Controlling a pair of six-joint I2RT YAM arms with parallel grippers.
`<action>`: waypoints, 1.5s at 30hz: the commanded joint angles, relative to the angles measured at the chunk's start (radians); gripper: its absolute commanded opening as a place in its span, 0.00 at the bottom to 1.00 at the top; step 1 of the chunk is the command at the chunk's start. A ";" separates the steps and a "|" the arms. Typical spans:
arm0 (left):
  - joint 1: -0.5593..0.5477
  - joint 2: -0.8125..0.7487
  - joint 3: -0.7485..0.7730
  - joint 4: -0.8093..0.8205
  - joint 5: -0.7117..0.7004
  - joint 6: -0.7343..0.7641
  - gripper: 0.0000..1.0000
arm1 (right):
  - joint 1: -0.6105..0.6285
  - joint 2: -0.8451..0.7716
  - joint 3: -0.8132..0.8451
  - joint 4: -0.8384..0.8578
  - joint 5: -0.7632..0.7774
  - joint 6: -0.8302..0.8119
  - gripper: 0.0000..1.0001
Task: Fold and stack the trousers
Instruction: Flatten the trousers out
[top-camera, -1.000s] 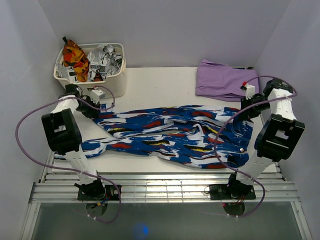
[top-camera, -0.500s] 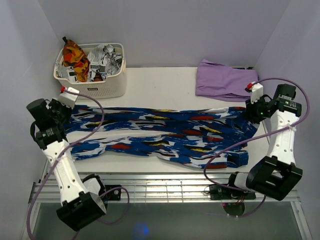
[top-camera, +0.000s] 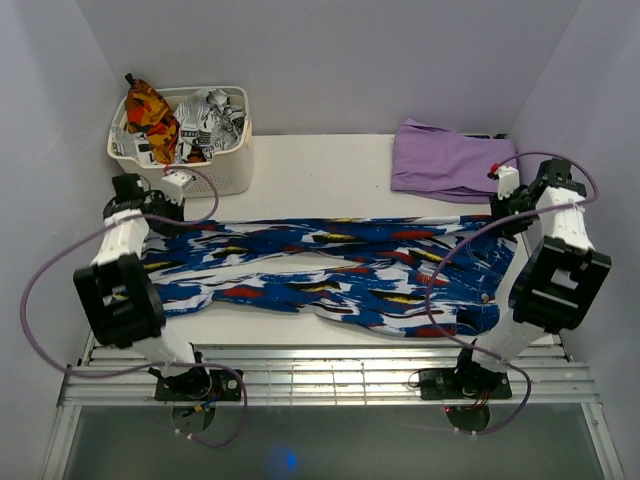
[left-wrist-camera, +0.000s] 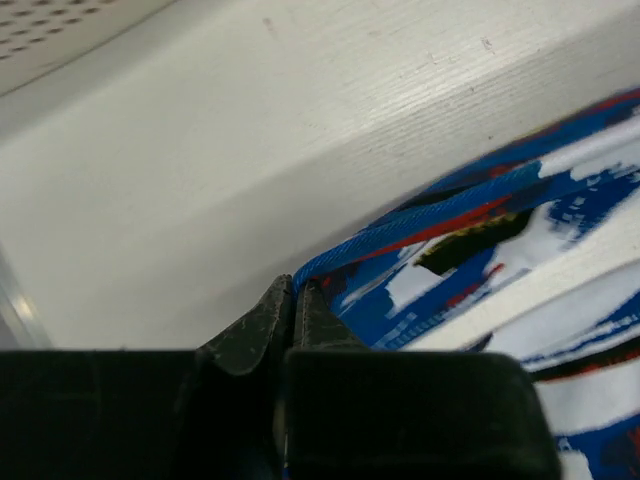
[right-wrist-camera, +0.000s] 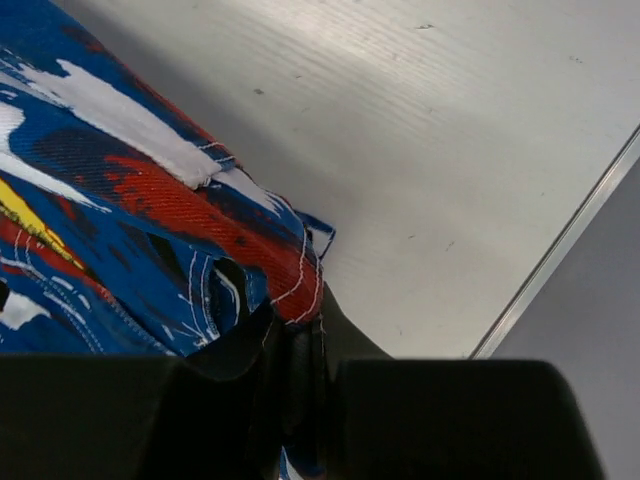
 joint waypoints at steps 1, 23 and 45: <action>-0.040 0.239 0.201 0.026 -0.089 -0.081 0.20 | -0.010 0.155 0.223 0.068 0.147 0.069 0.08; 0.146 -0.019 0.005 -0.206 0.075 -0.177 0.57 | 0.005 0.045 0.161 -0.382 0.111 -0.156 0.84; 0.410 0.075 -0.105 -0.439 0.139 0.127 0.63 | -0.033 0.099 -0.040 -0.354 0.059 -0.022 0.16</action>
